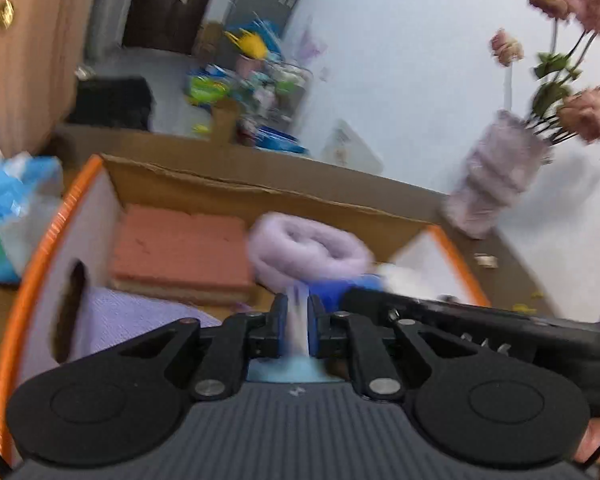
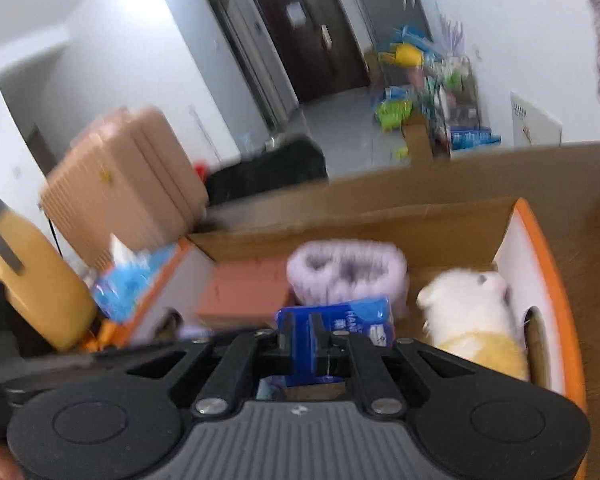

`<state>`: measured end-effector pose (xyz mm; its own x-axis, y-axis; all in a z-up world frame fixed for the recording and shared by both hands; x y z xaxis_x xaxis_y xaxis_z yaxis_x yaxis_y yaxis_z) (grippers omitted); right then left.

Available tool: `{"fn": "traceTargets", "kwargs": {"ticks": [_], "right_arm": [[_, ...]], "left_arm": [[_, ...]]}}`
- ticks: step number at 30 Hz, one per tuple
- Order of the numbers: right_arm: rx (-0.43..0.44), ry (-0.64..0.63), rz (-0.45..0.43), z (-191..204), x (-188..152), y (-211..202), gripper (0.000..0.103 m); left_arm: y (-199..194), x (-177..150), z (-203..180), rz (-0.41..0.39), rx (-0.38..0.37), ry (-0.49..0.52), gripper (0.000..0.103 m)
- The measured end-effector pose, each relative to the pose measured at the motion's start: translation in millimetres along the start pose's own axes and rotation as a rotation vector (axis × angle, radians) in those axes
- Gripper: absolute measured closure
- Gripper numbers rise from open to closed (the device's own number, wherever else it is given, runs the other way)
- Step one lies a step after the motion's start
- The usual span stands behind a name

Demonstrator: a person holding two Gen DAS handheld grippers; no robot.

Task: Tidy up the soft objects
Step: 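Carry the blue carton over the red box and open both grippers, then withdraw both grippers from the box toward the pink bow and white wedge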

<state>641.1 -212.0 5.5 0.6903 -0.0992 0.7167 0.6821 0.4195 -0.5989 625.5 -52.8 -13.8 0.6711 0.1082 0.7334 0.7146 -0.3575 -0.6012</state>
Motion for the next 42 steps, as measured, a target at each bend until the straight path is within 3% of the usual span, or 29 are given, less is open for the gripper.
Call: {"fn": "traceTargets", "kwargs": {"ticks": [2,4,7,13,16,17,18,21,24,27,33,37,42], "right_arm": [[-0.043,-0.049,-0.025,3.9,-0.1,3.2,0.093],[-0.026,-0.04,-0.042,2.6,1.7,-2.7,0.092],[-0.051,-0.04,-0.078,0.5,4.1,-22.8,0.092],[-0.103,-0.083,-0.153,-1.2,2.8,-98.2,0.085],[-0.119,-0.114,-0.211,-0.4,-3.5,-144.3,0.071],[-0.124,-0.122,-0.235,-0.7,-6.4,-160.7,0.06],[-0.13,-0.133,-0.262,-0.2,-10.2,-177.4,0.048],[-0.144,-0.178,-0.343,5.3,-28.2,-225.3,0.024],[-0.153,-0.252,-0.409,17.9,-49.4,-262.6,0.02],[-0.169,-0.31,-0.452,32.1,-65.5,-287.3,0.017],[-0.14,-0.301,-0.496,47.8,-102.4,-321.1,0.015],[-0.107,-0.286,-0.508,52.8,-161.3,-338.2,0.014],[-0.082,-0.24,-0.486,50.7,-233.1,-341.5,0.013]], "left_arm": [[-1.2,-0.1,2.5,-0.022,0.012,0.029,0.086],[-7.1,0.2,6.6,-0.033,0.022,0.025,0.077],[-22.4,4.4,9.4,-0.058,0.055,0.039,0.076],[-91.0,5.0,-2.6,-0.175,0.111,0.112,0.048],[-134.2,-1.0,-9.1,-0.243,0.142,0.144,0.027],[-149.9,-4.4,-10.6,-0.27,0.15,0.155,0.021],[-165.0,-8.8,-12.5,-0.297,0.163,0.167,0.019],[-205.1,-24.2,-19.1,-0.359,0.189,0.213,0.014],[-240.7,-40.6,-27.9,-0.417,0.204,0.238,0.006],[-267.7,-52.0,-39.7,-0.451,0.21,0.264,0.005],[-310.3,-83.9,-48.2,-0.495,0.233,0.262,0.003],[-338.6,-144.9,-46.3,-0.514,0.219,0.249,0.0],[-346.2,-218.2,-43.8,-0.434,0.207,0.249,0.0]]}}
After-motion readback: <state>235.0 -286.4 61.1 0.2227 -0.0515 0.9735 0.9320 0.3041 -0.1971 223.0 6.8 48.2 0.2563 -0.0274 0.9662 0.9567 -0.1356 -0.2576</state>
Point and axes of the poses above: each gripper's, at about its wrist camera, not at the fingertips, and y roughly the way its jaws point, z to its left, x to its top, the point moved 3 cm from there along y, roughly the way its jaws point
